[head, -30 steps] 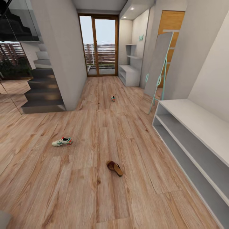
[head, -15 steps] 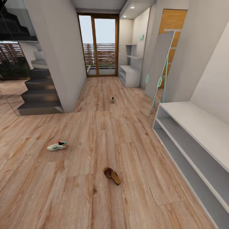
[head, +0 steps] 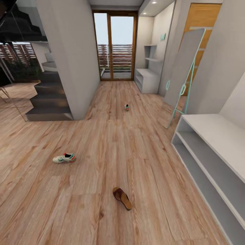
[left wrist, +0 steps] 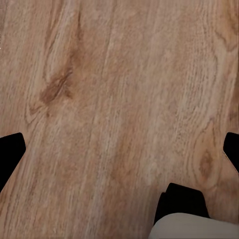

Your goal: Pick up the two gym shoes and the two sandals from the corridor floor and place them onto the hallstand (shoe rack) in the corridor, making sure they are on the rack and not on the floor. Arrange them so the two gym shoes are next to each other and the two sandals are next to each other.

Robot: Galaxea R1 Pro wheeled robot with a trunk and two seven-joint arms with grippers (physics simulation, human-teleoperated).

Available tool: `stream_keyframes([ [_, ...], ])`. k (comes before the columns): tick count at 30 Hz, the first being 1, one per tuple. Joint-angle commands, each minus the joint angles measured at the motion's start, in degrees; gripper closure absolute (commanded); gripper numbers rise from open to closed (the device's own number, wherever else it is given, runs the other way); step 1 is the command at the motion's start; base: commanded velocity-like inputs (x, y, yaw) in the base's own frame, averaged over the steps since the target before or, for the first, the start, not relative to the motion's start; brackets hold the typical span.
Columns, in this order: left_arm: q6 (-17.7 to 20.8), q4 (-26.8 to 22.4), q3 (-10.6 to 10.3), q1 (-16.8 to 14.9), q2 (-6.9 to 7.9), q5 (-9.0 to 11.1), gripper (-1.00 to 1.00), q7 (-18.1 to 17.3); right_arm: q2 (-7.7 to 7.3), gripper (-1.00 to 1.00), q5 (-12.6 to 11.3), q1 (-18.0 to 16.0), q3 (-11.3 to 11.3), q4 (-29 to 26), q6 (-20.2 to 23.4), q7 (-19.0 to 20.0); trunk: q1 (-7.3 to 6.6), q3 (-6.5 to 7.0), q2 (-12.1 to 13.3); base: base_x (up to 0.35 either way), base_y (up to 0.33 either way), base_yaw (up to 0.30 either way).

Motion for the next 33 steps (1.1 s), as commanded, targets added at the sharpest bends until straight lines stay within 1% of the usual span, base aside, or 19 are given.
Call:
stream_keyframes([
  [1,-0.20,0.07,-0.13,-0.04,0.01,0.04,-1.00,0.21,-0.01,-1.00,0.44,-0.02,-0.04,0.02,-0.14,-0.03,0.03,-0.11,-0.02,0.332,-0.018,0.177],
  [10,-0.23,0.05,-0.15,-0.04,0.01,-0.13,-1.00,0.21,0.02,-1.00,0.37,-0.02,-0.06,0.22,-0.09,-0.03,0.03,-0.69,-0.02,0.311,-0.008,0.180],
  [17,-0.15,-0.50,-0.25,-0.27,0.04,-0.53,-1.00,0.21,0.16,-1.00,0.32,-0.02,-0.05,-0.05,0.01,-0.06,0.03,-1.15,-0.02,0.097,-0.001,0.181],
  [20,-0.06,-1.00,-0.23,-0.96,0.18,-0.58,-1.00,0.18,0.22,-1.00,0.29,-0.08,-0.04,-1.35,0.02,-0.09,0.03,-1.35,-0.02,0.023,0.000,0.182],
  [22,0.08,-1.67,-0.28,-1.80,0.21,-0.69,-1.00,0.13,0.20,-1.00,0.30,-0.23,-0.04,-2.75,0.11,-0.10,0.03,-1.49,-0.02,0.013,0.000,0.182],
  [24,0.38,-2.89,-0.83,-3.74,0.26,-1.40,-1.00,-0.16,0.20,-1.00,0.34,-0.78,-0.03,-5.32,0.39,-0.11,0.03,-1.63,-0.02,0.007,0.000,0.182],
  [29,1.10,-4.06,-2.82,-7.56,0.34,-3.79,-1.00,-1.52,0.18,-1.00,0.43,-1.97,0.01,-9.49,0.67,-0.05,0.03,-1.97,-0.02,0.003,0.000,0.182],
  [33,2.38,-4.30,-3.74,-10.48,0.11,-5.24,-1.00,-2.29,0.17,-1.00,0.49,-2.82,0.03,-13.54,0.81,0.00,0.03,-2.26,-0.02,0.001,0.000,0.181],
])
